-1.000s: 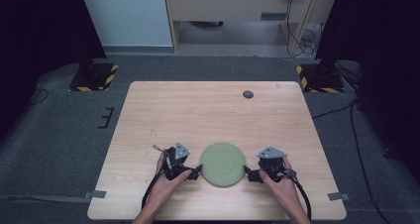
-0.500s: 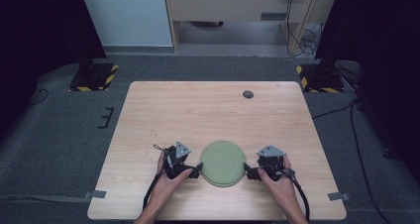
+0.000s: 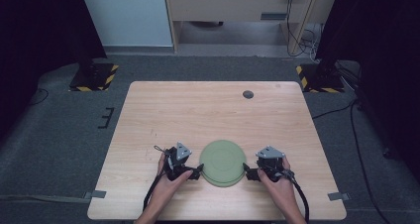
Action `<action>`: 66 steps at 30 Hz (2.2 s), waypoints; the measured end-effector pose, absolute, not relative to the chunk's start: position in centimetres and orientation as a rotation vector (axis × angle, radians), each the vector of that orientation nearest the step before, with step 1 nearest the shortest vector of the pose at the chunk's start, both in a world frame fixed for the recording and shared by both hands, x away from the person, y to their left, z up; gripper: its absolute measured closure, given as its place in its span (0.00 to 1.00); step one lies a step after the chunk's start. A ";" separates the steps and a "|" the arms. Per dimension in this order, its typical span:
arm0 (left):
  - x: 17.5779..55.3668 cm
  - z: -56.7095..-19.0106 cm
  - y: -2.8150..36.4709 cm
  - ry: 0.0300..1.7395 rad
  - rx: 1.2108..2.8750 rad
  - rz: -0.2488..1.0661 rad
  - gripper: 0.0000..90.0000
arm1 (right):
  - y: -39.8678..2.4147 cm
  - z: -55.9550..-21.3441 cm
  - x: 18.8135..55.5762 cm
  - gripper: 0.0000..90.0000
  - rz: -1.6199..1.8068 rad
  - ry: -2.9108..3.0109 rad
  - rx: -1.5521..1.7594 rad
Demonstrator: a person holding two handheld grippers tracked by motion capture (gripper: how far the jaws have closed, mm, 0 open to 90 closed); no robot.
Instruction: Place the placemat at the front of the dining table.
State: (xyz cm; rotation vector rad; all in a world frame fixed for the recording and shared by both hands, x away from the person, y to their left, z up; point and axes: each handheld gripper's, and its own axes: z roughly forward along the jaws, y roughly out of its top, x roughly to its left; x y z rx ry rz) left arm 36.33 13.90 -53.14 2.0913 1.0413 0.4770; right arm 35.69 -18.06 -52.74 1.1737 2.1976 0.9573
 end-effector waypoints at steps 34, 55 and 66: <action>37.6 -53.4 13.4 1.117 2.047 0.528 0.00 | -17.5 -52.9 36.4 0.05 0.939 2.137 1.212; 37.6 -53.4 13.2 1.143 2.045 0.522 0.00 | -17.2 -53.0 36.2 0.05 0.935 2.160 1.195; 37.4 -53.4 13.1 1.131 2.046 0.522 0.02 | -17.3 -53.0 36.3 0.07 0.943 2.158 1.201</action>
